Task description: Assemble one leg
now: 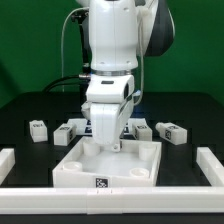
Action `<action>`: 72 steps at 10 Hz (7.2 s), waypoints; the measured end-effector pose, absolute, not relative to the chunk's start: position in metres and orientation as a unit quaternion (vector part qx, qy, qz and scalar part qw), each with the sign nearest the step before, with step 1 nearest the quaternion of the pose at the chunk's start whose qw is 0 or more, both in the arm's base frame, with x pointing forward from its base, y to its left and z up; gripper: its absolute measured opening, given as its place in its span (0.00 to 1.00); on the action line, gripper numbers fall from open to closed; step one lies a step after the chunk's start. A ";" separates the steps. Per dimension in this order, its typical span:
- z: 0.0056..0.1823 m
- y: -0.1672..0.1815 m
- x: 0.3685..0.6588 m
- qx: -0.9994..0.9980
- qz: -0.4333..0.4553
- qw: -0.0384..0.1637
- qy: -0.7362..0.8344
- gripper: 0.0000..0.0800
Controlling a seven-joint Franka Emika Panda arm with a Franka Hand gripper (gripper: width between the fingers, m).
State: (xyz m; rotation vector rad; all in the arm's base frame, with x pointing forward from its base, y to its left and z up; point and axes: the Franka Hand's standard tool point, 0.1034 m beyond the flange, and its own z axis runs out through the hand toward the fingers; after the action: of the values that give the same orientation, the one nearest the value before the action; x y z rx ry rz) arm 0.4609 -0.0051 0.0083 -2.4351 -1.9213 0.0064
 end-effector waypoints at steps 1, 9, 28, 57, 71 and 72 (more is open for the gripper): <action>0.008 -0.005 0.461 -0.785 0.002 0.020 -0.619 0.07; 0.011 0.022 0.474 -0.735 0.016 0.017 -0.678 0.07; 0.008 0.057 0.489 -0.732 0.008 0.021 -0.681 0.81; 0.024 0.141 0.397 -0.886 0.331 -0.069 -0.317 0.81; 0.013 0.131 0.391 -0.838 0.445 -0.080 -0.306 0.46; 0.013 0.132 0.390 -0.838 0.445 -0.080 -0.307 0.36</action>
Offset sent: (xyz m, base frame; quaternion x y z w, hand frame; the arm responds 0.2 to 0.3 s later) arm 0.0089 0.0073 -0.0041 -0.0084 -0.0272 -0.1803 0.9832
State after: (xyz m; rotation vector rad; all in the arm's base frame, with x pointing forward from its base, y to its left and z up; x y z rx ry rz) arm 0.3903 0.1317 0.0128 -2.7746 -1.0160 1.4738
